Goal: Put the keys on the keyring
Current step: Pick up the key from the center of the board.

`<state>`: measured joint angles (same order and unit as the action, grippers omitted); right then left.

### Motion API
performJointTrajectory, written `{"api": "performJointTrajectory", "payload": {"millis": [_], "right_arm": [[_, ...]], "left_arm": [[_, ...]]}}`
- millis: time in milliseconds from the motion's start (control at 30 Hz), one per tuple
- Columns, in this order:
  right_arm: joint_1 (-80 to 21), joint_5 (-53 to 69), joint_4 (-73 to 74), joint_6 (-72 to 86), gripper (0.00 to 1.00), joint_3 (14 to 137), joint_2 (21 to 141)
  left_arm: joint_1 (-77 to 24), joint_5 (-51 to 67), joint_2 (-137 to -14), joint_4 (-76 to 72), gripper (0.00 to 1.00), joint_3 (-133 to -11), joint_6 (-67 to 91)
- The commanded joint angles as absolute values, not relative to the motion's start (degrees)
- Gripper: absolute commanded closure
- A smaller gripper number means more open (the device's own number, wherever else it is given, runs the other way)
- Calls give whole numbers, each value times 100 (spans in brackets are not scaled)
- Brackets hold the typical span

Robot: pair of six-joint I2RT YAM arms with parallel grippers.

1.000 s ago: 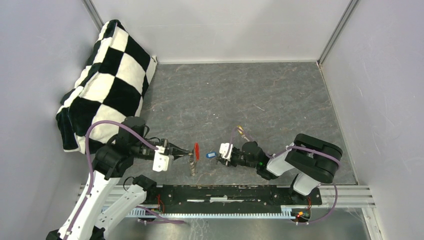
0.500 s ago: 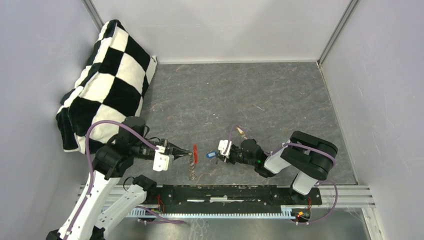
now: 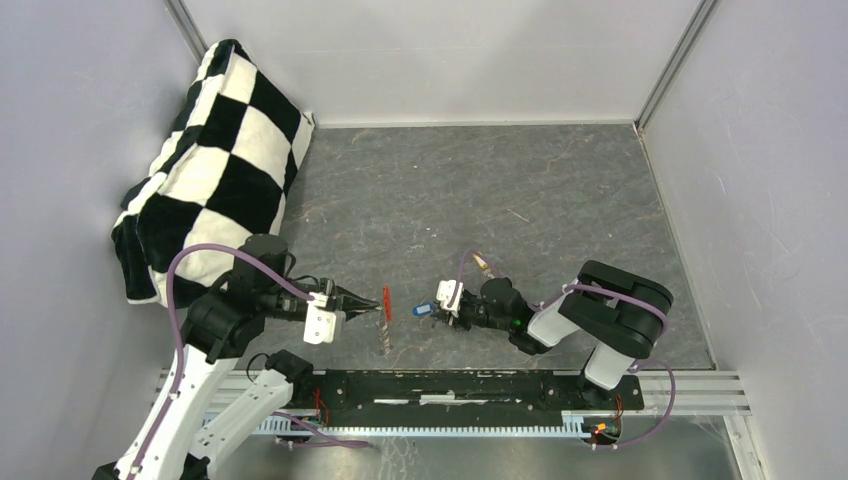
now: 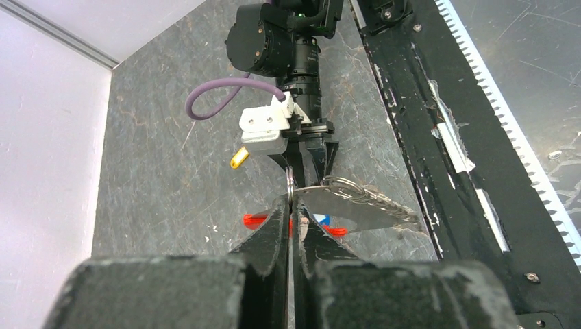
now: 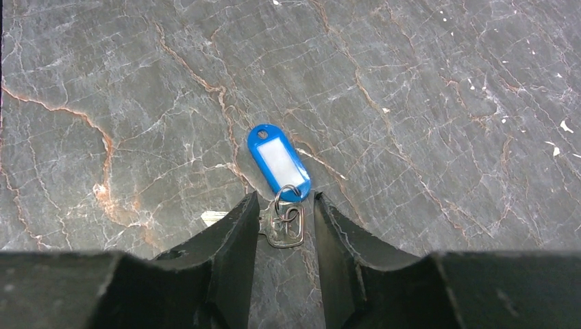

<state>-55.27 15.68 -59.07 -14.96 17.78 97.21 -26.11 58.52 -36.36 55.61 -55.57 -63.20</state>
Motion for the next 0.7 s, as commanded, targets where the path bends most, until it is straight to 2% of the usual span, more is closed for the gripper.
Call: {"api": "performJointTrajectory", "payload": {"millis": [0,67,367,500,667], "right_arm": [[-5469,1613,-6108,-1394,60,1843,9808],[-5429,1650,-6076,-1362,62,1883,9833],[-5177,2120,-6073,-1039,91,1922,9881],[-5133,2262,-6064,-967,99,1866,9713],[-5124,2445,-6057,-967,100,1739,9187]], "left_arm": [[-2622,5877,-3586,5483,98,-5796,-6070],[-2619,5885,-3586,5485,98,-5792,-6073],[-2619,5889,-3560,5484,98,-5810,-6021],[-2619,5902,-3543,5484,98,-5827,-5997],[-2619,5932,-3482,5484,98,-5786,-5962]]}}
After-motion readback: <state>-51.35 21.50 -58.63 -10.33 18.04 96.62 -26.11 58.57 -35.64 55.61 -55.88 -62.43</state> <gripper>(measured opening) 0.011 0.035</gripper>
